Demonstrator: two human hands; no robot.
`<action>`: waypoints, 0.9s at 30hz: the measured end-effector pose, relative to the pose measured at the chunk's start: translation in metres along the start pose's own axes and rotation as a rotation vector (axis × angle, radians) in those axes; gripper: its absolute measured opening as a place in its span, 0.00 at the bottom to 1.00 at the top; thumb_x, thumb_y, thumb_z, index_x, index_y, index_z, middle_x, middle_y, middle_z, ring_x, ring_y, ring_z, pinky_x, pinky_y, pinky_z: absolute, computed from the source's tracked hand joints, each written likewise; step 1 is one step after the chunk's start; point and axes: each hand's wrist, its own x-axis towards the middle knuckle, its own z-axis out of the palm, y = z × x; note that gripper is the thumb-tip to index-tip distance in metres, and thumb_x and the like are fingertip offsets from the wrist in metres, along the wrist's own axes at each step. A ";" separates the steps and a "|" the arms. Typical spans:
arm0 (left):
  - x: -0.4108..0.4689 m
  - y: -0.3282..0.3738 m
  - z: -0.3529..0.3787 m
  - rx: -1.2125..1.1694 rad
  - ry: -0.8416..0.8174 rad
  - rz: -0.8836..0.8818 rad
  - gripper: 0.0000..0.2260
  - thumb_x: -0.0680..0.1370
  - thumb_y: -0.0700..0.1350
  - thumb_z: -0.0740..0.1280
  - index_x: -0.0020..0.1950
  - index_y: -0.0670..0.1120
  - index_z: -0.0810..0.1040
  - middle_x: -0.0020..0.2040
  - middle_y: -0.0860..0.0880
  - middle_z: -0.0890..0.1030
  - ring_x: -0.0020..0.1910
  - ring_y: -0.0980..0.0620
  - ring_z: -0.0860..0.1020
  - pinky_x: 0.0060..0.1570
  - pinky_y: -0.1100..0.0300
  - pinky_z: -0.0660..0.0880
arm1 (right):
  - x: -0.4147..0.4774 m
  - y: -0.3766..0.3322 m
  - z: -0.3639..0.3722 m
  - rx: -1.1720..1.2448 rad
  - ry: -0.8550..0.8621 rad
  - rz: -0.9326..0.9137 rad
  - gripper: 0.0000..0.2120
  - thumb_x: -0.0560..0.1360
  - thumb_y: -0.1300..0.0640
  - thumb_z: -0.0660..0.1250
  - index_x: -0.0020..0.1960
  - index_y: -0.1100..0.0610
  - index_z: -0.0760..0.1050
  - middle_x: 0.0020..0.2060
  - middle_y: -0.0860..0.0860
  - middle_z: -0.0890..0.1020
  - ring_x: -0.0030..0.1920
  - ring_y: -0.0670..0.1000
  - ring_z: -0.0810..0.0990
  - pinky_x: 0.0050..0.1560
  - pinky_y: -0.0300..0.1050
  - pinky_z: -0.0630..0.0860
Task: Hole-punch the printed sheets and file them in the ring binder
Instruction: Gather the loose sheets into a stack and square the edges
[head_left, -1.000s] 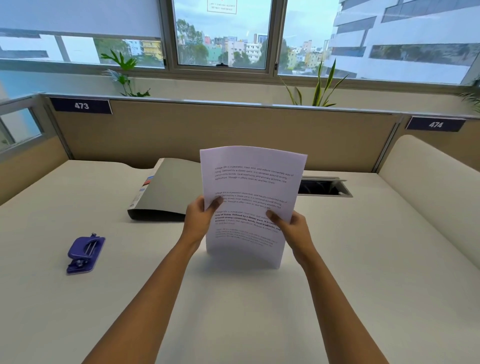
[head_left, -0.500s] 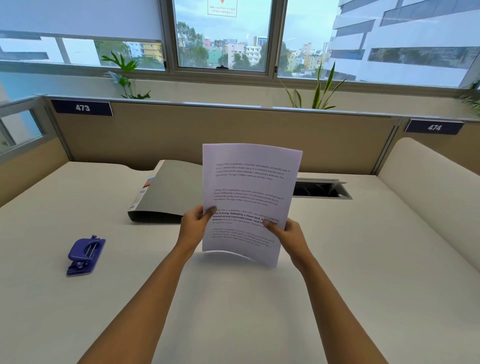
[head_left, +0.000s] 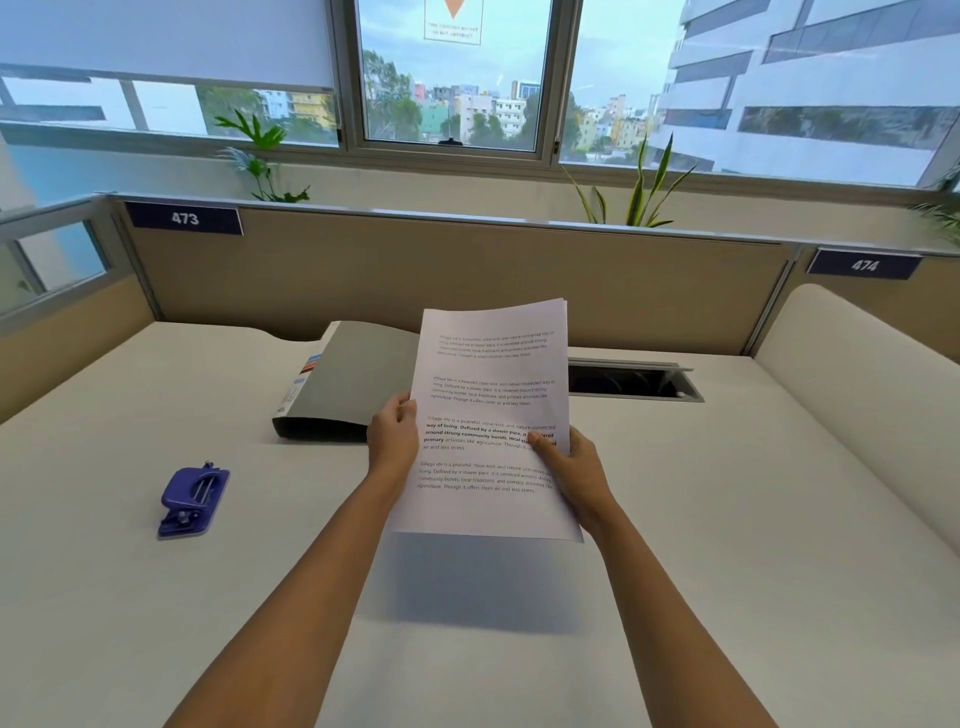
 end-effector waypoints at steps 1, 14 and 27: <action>-0.001 0.001 -0.002 0.002 0.028 -0.003 0.14 0.82 0.44 0.56 0.62 0.41 0.75 0.54 0.43 0.80 0.47 0.50 0.76 0.39 0.60 0.73 | -0.002 -0.001 0.001 -0.009 -0.002 -0.001 0.10 0.76 0.55 0.67 0.56 0.56 0.75 0.50 0.55 0.84 0.46 0.55 0.84 0.44 0.48 0.83; -0.006 -0.002 -0.056 -0.165 0.173 -0.212 0.12 0.74 0.37 0.69 0.57 0.37 0.80 0.55 0.41 0.81 0.49 0.45 0.79 0.55 0.53 0.77 | -0.025 -0.006 0.030 -0.057 0.001 -0.036 0.14 0.77 0.51 0.64 0.60 0.56 0.73 0.53 0.54 0.82 0.50 0.57 0.83 0.50 0.56 0.81; 0.007 -0.017 -0.126 0.182 0.261 -0.046 0.10 0.75 0.38 0.68 0.55 0.39 0.81 0.54 0.40 0.82 0.52 0.43 0.80 0.54 0.52 0.78 | -0.044 -0.002 0.056 -0.006 0.039 0.007 0.12 0.77 0.53 0.65 0.59 0.58 0.75 0.52 0.54 0.83 0.49 0.56 0.83 0.48 0.52 0.81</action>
